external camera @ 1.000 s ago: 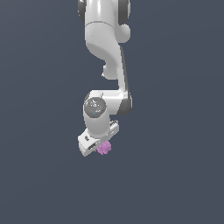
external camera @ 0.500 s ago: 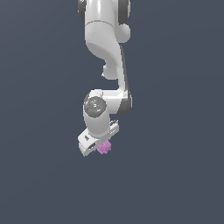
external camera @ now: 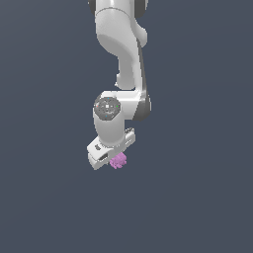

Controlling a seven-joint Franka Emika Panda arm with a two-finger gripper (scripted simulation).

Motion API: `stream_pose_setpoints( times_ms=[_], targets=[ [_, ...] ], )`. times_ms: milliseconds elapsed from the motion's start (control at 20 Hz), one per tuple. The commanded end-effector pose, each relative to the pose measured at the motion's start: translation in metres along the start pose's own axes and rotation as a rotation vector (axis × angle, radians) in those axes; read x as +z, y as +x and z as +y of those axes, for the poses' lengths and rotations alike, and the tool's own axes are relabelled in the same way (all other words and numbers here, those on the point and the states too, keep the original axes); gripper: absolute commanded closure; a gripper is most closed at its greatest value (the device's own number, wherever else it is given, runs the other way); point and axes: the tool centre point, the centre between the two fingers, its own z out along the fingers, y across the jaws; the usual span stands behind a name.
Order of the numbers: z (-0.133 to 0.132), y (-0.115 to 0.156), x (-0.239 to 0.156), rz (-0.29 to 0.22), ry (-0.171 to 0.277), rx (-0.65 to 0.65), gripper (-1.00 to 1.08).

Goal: Pick up the object and move it to a goal position.

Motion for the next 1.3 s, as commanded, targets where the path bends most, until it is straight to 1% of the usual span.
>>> stream_pose_setpoints(
  times_ms=[0, 200, 550, 1250],
  targets=[
    [-0.005, -0.004, -0.016, 0.000, -0.001, 0.000, 1.08],
    [-0.015, -0.012, -0.048, 0.000, -0.001, 0.000, 1.08],
    [-0.036, -0.028, -0.118, 0.000, -0.002, 0.000, 1.08],
    [-0.084, -0.065, -0.279, 0.001, -0.001, -0.001, 1.08]
  ],
)
